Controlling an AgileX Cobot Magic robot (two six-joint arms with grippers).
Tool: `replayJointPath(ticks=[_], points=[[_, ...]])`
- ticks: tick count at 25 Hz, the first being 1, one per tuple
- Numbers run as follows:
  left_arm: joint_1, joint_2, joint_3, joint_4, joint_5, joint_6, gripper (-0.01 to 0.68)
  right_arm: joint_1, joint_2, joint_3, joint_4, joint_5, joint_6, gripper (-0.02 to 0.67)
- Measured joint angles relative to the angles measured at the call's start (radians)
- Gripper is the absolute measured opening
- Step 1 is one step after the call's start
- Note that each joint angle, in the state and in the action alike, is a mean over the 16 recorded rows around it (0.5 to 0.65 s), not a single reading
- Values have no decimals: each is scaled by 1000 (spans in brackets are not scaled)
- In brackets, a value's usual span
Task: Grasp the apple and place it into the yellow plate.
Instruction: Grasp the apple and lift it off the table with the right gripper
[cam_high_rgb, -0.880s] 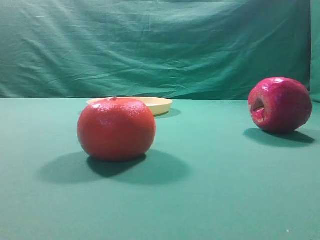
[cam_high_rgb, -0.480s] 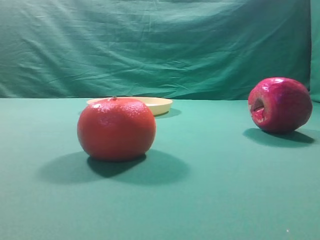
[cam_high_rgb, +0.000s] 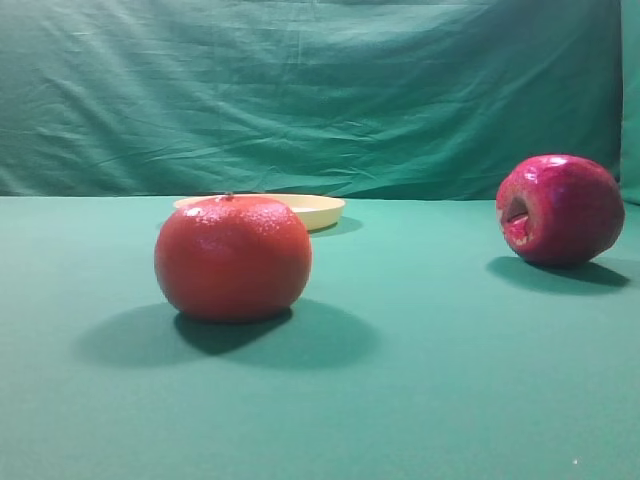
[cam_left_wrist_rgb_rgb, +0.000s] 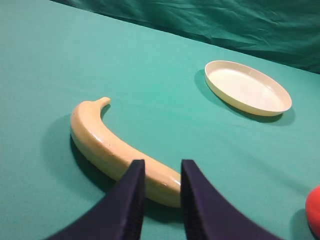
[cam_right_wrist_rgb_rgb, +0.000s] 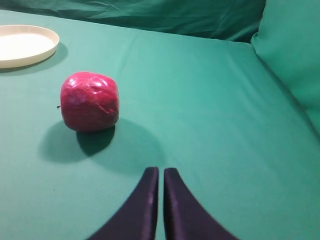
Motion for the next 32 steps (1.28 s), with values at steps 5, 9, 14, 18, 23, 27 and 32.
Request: replayJointPath(ticks=[5, 9, 14, 18, 23, 27, 32], points=[[0, 0, 0, 0, 0, 0, 157, 0, 0, 1, 32, -50, 19, 0], [0, 0, 0, 0, 0, 0, 157, 0, 0, 0, 78, -120, 48, 0], [0, 0, 0, 0, 0, 0, 157, 0, 7, -37, 141, -176, 84, 0], [0, 0, 0, 0, 0, 0, 157, 0, 50, -108, 183, -163, 87, 0], [0, 0, 0, 0, 0, 0, 157, 0, 174, -240, 199, -33, 42, 0], [0, 0, 0, 0, 0, 0, 157, 0, 327, -366, 203, 98, -20, 0], [0, 0, 0, 0, 0, 0, 157, 0, 548, -498, 211, 226, -99, 0]])
